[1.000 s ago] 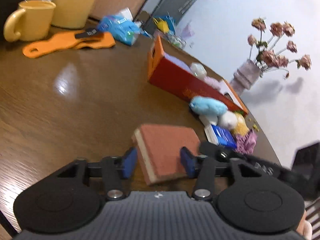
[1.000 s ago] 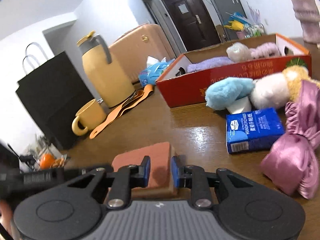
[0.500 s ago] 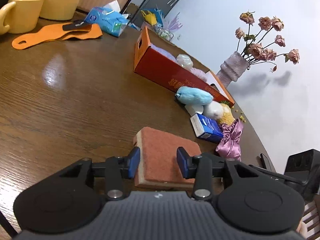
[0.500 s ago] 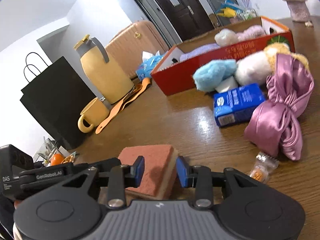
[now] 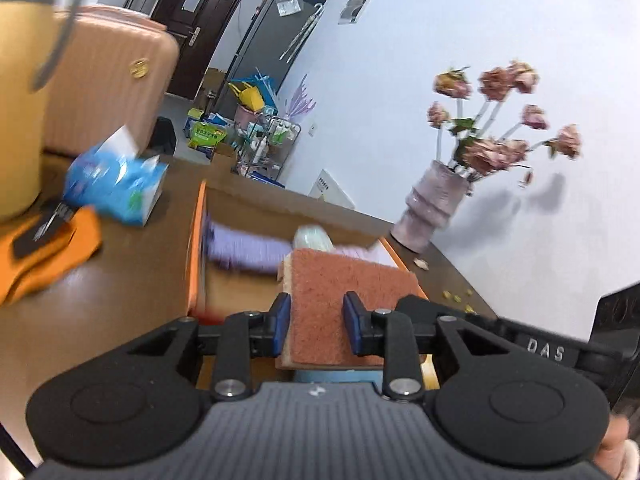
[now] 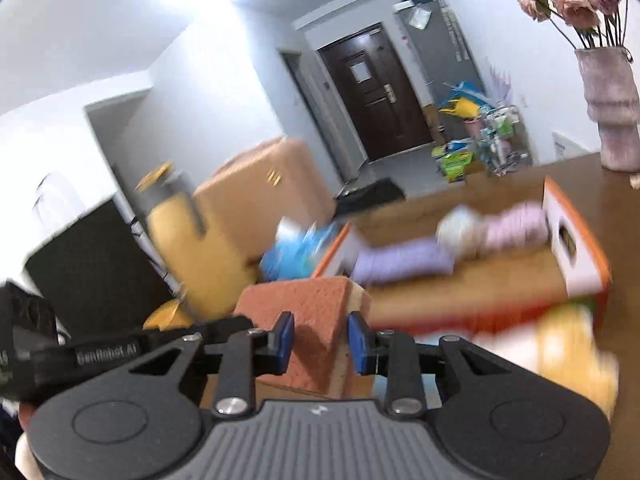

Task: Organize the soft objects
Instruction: 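Carry the sponge block into the red box and open both grippers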

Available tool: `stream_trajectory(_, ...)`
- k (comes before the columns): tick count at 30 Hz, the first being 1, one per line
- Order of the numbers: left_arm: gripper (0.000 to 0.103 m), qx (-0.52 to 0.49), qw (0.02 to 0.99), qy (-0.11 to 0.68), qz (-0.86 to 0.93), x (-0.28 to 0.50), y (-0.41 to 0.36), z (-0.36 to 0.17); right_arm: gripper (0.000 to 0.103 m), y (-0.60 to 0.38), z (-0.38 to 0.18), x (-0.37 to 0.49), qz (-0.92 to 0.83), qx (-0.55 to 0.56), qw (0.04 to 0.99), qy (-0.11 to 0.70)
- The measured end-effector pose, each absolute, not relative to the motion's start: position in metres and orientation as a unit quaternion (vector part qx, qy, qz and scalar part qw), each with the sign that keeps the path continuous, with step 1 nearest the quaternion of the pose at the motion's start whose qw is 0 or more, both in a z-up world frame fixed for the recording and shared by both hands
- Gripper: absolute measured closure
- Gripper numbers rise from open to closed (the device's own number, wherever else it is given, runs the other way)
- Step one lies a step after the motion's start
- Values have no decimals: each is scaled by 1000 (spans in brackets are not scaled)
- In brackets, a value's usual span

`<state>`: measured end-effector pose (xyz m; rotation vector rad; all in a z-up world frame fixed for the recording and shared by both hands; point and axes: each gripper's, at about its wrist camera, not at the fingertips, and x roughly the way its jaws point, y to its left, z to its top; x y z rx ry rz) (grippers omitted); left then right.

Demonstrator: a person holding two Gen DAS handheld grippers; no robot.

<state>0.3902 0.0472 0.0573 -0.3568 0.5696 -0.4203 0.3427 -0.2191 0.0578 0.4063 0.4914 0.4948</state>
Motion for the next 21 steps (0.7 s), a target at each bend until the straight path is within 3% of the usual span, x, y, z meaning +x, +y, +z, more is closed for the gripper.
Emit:
stream_trajectory(4,75,-140,918,329,-170,460,27,53,75,-215,64,438,211,188,916,286)
stream_trajectory(10,71,-59,902,402,-143,490,10,13,73,-209,12,505,191,216,876,386)
stream_trajectory(15,53,-6,917,372,-145,471,10,21,72,-194,-17,514,195,215,854,431)
stream_trajectory(17,41,4,927,349,-140,462,14,28,70,-187,-21,516,203,198,851,442)
stream_trajectory(21,41,6,931,337,-138,445,20,41,64,-190,-8,500,211,187,860,425)
